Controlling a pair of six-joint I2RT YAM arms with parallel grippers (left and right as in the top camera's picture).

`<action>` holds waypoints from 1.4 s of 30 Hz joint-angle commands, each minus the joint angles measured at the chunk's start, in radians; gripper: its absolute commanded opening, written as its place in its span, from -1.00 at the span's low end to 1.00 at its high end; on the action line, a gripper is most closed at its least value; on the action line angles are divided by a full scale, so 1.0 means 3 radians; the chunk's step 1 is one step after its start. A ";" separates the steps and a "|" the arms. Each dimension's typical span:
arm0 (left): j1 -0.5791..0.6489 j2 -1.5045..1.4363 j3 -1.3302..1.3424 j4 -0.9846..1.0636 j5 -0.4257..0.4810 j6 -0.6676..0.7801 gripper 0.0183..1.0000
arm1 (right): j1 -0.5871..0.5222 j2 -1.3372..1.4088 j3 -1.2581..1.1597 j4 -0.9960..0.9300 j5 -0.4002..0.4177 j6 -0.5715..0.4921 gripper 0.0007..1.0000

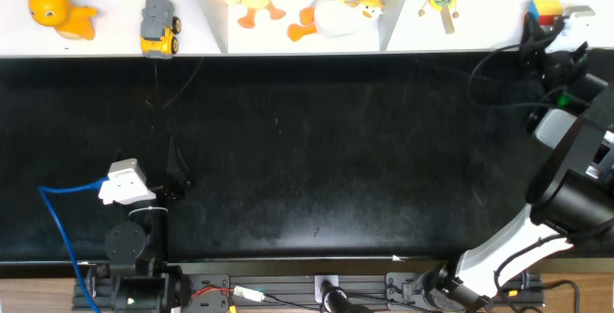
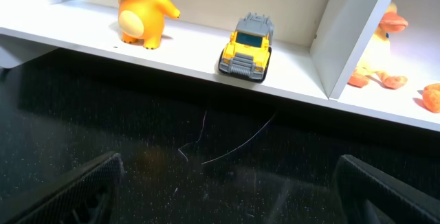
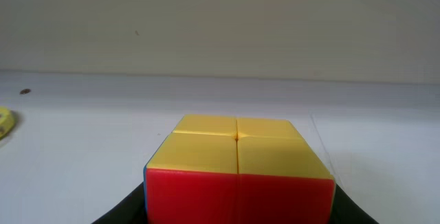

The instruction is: Store Toys

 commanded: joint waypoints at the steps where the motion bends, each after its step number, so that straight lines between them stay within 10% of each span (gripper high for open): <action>1: 0.0006 -0.0041 -0.0017 0.0006 0.0032 -0.0010 1.00 | 0.0017 0.0164 0.0164 -0.0019 -0.0032 0.0043 -0.92; 15: 0.0006 -0.0041 -0.0017 0.0008 0.0032 -0.0011 1.00 | 0.0128 0.0175 0.0210 -0.0135 -0.0022 0.0042 -0.92; 19: 0.0006 -0.0041 -0.0017 0.0008 0.0032 -0.0010 1.00 | 0.0127 0.0174 0.0210 -0.0098 -0.0019 0.0197 -0.03; 29: 0.0006 -0.0041 -0.0017 0.0006 0.0032 -0.0010 1.00 | 0.0126 0.0075 0.0210 -0.0189 -0.0018 0.0520 0.99; 42: 0.0006 -0.0041 -0.0017 0.0008 0.0032 -0.0010 1.00 | 0.0130 -0.1344 0.0210 -0.2235 0.0935 0.0651 0.99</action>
